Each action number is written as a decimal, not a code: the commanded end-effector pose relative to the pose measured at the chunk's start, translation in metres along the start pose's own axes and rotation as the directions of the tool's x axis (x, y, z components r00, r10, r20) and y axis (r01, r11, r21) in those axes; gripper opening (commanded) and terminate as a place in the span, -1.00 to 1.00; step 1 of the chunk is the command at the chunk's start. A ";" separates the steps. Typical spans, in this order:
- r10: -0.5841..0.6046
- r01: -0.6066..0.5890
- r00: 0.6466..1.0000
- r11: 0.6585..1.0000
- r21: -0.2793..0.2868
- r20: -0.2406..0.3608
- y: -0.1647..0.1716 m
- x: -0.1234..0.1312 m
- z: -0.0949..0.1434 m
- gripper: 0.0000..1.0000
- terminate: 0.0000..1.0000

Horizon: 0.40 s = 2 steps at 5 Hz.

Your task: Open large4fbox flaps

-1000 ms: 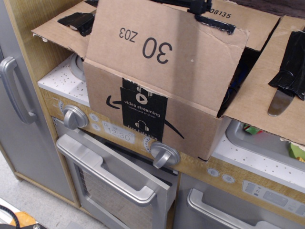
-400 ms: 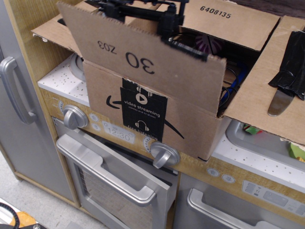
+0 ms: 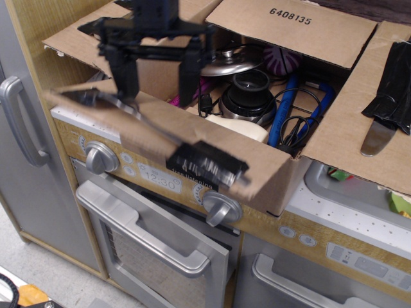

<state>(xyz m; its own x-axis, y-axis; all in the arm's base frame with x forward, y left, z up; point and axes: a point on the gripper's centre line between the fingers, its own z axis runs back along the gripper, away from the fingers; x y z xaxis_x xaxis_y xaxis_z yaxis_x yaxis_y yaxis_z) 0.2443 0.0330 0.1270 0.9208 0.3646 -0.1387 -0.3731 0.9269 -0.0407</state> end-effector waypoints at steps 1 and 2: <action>-0.008 0.018 0.995 0.995 -0.098 0.100 0.008 -0.007 -0.020 1.00 -1.00; -0.024 0.044 0.990 0.989 -0.141 0.141 0.008 -0.006 -0.037 1.00 -1.00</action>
<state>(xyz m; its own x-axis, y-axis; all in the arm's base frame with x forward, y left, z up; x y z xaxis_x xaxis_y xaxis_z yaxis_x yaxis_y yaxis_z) 0.2265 0.0338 0.0863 0.9373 0.3472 -0.0311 -0.3467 0.9196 -0.1849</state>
